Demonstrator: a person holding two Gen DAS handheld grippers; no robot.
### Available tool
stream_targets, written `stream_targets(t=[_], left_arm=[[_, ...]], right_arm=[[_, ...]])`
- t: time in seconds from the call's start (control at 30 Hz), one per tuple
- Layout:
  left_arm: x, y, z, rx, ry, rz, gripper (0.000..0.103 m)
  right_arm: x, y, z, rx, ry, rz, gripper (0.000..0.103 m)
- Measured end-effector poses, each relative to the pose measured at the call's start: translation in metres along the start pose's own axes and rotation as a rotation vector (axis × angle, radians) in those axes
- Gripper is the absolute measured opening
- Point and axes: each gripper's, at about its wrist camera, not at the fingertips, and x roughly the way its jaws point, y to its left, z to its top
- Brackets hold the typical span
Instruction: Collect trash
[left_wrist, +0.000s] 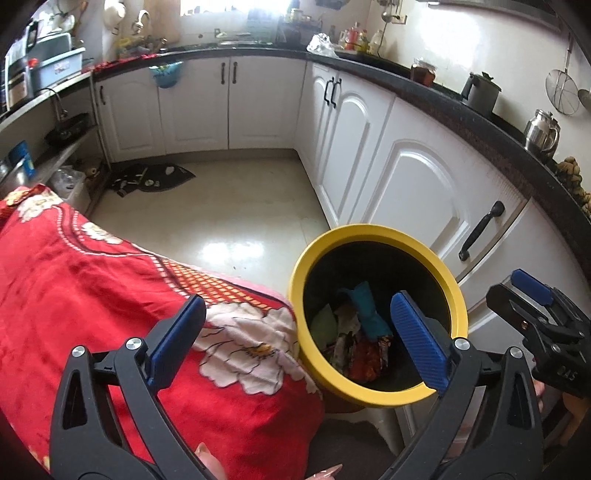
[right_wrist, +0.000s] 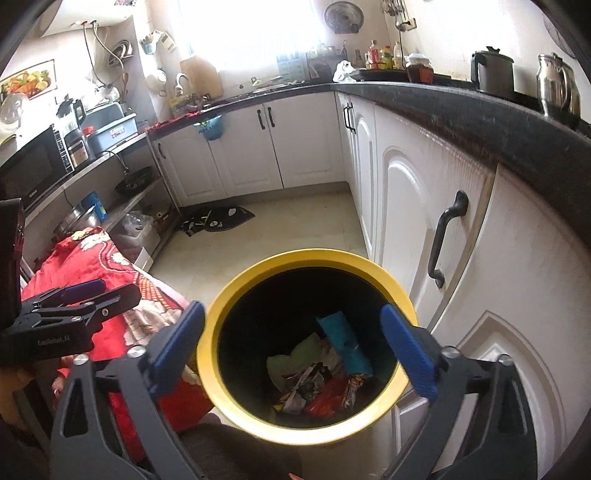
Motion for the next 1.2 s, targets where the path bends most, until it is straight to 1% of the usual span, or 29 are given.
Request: stream_targets(t=[0.23, 0.53, 0.77, 1.0, 1.2], left_arm=[[-0.034, 0.010, -0.006, -0.016, -0.057, 0.028, 0.092], [-0.073, 0.013, -0.026, -0.014, -0.121, 0.064, 0.092], [-0.097, 0.016, -0.040, -0.014, -0.182, 0.076, 0.092], [-0.121, 0.012, -0.057, 0.013, -0.280, 0.090, 0.092], [-0.137, 0.010, -0.075, 0.007, -0.335, 0.071, 0.092]], right_arm=[[-0.025, 0.025, -0.002, -0.057, -0.043, -0.020, 0.096], [-0.056, 0.049, -0.014, -0.107, -0.121, -0.060, 0.097], [-0.081, 0.063, -0.028, -0.136, -0.210, -0.085, 0.097], [-0.107, 0.072, -0.046, -0.144, -0.316, -0.080, 0.097], [-0.130, 0.081, -0.071, -0.154, -0.414, -0.088, 0.097]])
